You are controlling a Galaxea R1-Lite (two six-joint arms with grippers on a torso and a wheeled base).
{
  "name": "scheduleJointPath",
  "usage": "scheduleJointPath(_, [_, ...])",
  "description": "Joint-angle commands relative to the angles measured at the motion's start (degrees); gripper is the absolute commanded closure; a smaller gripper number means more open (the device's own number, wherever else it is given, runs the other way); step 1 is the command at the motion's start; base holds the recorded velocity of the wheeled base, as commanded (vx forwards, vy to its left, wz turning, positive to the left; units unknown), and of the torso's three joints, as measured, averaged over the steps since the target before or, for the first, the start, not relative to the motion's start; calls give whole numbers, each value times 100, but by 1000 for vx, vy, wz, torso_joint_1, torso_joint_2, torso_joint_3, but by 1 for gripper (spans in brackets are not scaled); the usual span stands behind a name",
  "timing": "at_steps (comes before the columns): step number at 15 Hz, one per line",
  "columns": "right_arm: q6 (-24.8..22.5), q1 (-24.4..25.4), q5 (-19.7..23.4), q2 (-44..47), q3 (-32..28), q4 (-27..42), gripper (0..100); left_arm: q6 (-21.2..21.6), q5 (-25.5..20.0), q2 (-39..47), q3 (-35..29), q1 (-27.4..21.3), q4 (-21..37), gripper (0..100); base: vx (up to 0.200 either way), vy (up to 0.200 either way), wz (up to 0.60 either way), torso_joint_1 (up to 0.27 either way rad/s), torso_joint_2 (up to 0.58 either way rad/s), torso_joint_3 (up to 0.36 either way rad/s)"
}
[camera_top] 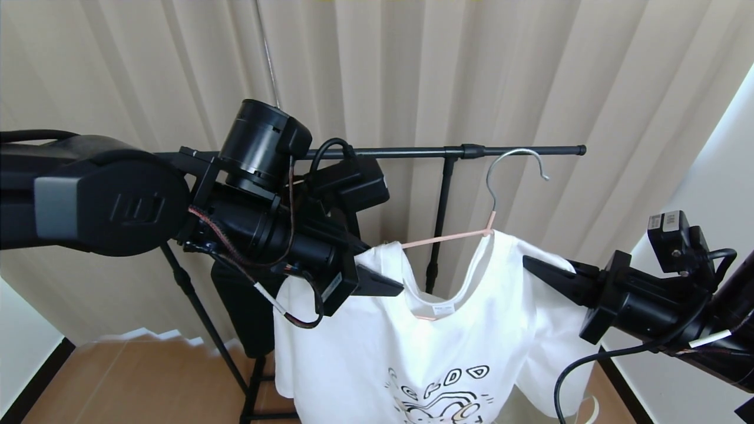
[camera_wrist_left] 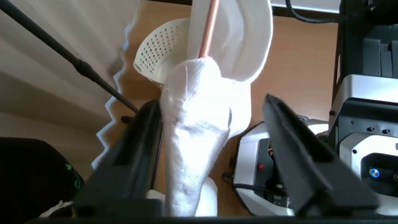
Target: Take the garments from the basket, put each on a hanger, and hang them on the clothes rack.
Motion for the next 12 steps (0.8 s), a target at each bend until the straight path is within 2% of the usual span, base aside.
scheduleJointPath(1, [8, 3, 3, -5, -7, -8, 100, -8, -3, -85, 38, 8, -6, 100, 0, 0, 0, 0, 0, 0])
scheduleJointPath(6, [-80, -23, 11, -225, 19, 27, 100, -8, 14, -331, 249, 35, -32, 100, 0, 0, 0, 0, 0, 0])
scheduleJointPath(10, [-115, -23, 20, -550, 54, 238, 100, -69, 41, -462, 539, 70, -436, 100, 0, 0, 0, 0, 0, 0])
scheduleJointPath(11, [-141, -23, 20, -585, 63, 282, 0, -69, 41, -506, 644, 123, -551, 100, 0, 0, 0, 0, 0, 0])
scheduleJointPath(12, [-150, -23, 20, -585, 63, 291, 0, -69, 50, -542, 679, 149, -594, 100, 0, 0, 0, 0, 0, 0])
